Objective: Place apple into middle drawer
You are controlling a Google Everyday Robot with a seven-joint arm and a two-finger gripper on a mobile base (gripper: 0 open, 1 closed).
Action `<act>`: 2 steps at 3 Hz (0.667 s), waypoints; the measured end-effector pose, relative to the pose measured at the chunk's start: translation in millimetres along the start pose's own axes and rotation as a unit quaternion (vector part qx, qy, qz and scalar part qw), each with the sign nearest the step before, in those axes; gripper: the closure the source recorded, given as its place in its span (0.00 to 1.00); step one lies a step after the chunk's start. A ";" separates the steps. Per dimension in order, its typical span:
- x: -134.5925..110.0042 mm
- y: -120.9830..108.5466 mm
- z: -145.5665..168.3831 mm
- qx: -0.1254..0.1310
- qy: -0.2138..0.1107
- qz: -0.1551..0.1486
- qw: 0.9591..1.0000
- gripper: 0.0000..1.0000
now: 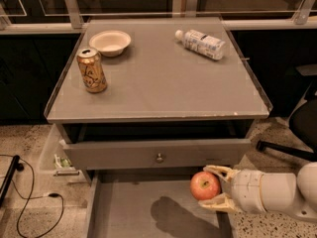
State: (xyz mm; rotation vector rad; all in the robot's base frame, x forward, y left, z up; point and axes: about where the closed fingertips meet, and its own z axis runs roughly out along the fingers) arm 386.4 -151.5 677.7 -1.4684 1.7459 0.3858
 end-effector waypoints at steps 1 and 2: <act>55.7 23.5 47.9 -0.031 0.042 0.003 0.999 1.00; 113.9 42.8 104.4 -0.052 0.079 -0.007 0.995 1.00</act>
Offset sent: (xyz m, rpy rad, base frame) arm 0.0085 0.0078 -0.2695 -0.2396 0.1445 0.0602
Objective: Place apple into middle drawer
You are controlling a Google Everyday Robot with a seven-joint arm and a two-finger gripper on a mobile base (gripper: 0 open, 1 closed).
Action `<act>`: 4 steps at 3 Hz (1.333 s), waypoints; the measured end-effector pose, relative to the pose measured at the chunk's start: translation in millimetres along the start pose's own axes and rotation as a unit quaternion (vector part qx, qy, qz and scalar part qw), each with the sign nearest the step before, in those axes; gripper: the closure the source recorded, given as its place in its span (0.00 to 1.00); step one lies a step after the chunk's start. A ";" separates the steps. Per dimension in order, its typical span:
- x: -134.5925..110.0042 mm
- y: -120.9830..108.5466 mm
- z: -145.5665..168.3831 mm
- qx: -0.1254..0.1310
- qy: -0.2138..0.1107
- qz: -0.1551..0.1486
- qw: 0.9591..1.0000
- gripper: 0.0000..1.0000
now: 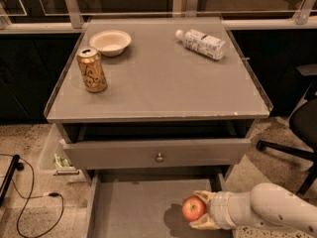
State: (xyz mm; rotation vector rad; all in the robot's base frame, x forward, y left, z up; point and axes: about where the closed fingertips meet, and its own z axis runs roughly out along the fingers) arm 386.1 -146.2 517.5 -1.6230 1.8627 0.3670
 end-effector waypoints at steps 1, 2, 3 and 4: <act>32.7 2.9 47.8 -0.002 0.011 -0.010 1.000 1.00; 50.4 -3.5 85.8 0.002 -0.003 -0.021 1.000 1.00; 55.9 -13.1 113.5 0.005 -0.028 -0.018 0.999 1.00; 51.1 -18.9 133.0 0.005 -0.069 0.005 0.998 1.00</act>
Offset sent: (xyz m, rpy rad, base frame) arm 0.0485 0.0162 -0.1416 0.0191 -0.0641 0.0454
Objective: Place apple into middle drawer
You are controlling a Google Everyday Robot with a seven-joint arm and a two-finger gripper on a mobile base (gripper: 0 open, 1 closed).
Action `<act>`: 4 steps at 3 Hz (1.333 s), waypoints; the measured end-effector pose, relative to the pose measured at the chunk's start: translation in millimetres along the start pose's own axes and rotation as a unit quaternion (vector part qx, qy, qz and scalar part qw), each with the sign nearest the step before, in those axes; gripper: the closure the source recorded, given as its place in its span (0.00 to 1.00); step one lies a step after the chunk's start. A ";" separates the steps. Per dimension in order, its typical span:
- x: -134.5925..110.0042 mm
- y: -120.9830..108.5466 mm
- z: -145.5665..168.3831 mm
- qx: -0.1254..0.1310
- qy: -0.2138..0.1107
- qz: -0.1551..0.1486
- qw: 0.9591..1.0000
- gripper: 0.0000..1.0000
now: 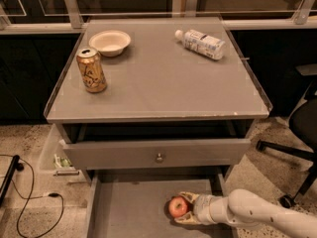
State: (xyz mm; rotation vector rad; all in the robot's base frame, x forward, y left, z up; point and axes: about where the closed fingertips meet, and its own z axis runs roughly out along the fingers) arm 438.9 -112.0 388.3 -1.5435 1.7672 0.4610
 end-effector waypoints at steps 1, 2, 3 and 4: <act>1.1 0.1 2.9 -0.001 -0.002 0.003 1.000 0.81; 1.1 0.1 3.0 -0.001 -0.002 0.003 1.000 0.58; 1.1 0.1 3.0 -0.001 -0.002 0.003 1.000 0.36; 1.0 0.1 3.0 -0.001 -0.003 0.003 1.000 0.11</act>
Offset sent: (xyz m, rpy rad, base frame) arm 0.0008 0.0012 -0.0027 0.0063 0.0035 -0.0020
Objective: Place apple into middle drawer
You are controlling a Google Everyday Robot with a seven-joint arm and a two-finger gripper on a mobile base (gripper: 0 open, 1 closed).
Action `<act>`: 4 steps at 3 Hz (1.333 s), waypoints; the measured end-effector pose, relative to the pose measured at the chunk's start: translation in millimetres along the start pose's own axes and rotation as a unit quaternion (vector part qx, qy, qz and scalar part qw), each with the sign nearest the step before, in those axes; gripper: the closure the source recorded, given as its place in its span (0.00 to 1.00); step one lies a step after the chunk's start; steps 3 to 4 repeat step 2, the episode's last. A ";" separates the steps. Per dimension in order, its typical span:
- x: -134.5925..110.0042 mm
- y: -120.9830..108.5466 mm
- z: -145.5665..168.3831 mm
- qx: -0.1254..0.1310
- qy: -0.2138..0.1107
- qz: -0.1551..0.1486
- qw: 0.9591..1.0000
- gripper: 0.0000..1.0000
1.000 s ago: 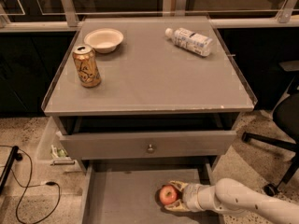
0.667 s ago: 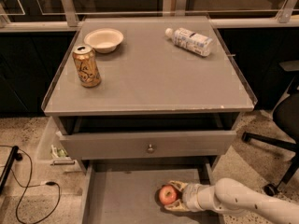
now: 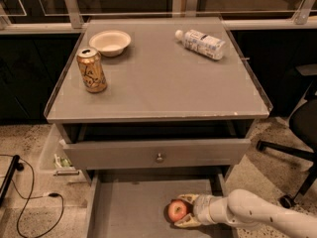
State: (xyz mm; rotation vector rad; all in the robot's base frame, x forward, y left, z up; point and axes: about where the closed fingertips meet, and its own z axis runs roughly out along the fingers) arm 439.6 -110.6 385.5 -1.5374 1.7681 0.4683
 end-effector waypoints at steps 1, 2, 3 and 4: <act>0.0 0.0 0.0 0.000 0.000 0.000 1.000 0.00; 0.0 0.0 0.0 0.000 0.000 0.000 1.000 0.00; 0.0 0.0 0.0 0.000 0.000 0.000 1.000 0.00; 0.0 0.0 0.0 0.000 0.000 0.000 1.000 0.00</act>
Offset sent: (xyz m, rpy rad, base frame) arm 0.0000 0.0000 0.0000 0.0000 0.0000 0.0000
